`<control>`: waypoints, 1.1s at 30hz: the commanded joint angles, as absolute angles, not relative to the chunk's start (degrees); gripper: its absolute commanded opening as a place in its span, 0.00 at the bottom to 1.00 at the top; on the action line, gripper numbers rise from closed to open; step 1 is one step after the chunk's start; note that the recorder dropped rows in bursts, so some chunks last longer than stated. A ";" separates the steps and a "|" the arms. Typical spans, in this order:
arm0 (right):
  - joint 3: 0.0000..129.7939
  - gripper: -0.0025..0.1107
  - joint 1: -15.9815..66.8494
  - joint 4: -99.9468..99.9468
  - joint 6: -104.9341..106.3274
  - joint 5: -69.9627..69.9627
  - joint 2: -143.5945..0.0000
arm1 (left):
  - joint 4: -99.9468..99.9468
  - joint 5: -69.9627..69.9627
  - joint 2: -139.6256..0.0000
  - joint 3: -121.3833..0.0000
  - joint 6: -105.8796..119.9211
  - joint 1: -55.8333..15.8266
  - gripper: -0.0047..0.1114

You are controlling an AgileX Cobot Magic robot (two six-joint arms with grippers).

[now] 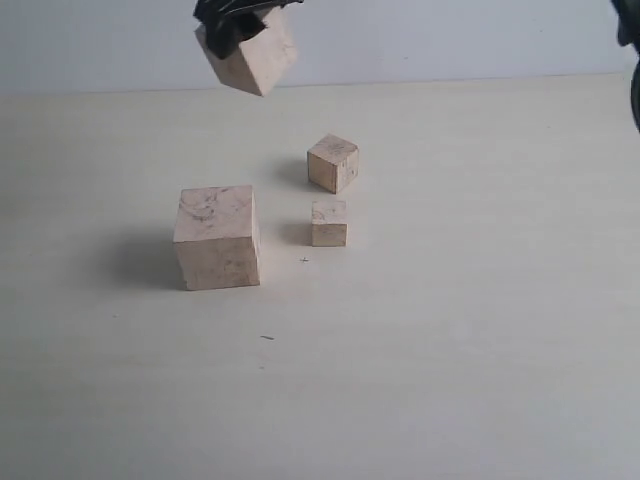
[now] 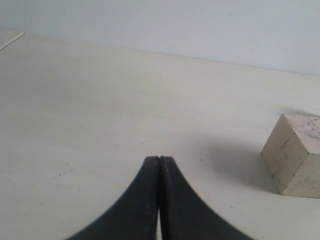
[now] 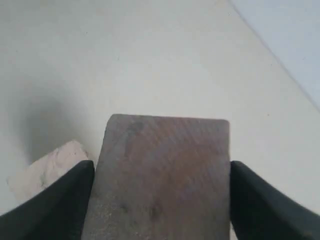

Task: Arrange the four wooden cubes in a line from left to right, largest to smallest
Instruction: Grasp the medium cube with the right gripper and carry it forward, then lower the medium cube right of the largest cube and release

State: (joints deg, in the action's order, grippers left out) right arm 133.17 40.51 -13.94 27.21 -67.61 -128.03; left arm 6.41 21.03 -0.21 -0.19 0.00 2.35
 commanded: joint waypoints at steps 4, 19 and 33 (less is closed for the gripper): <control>127.42 0.02 30.57 -34.52 44.30 -69.96 -126.66 | 6.70 20.74 0.00 0.00 0.00 2.02 0.04; 102.82 0.02 30.01 -39.90 66.72 -69.96 -125.32 | 6.70 20.74 0.00 0.00 0.00 2.02 0.04; 97.38 0.02 30.01 -46.52 93.46 -69.96 -128.09 | 6.70 20.74 0.00 0.00 0.00 2.02 0.04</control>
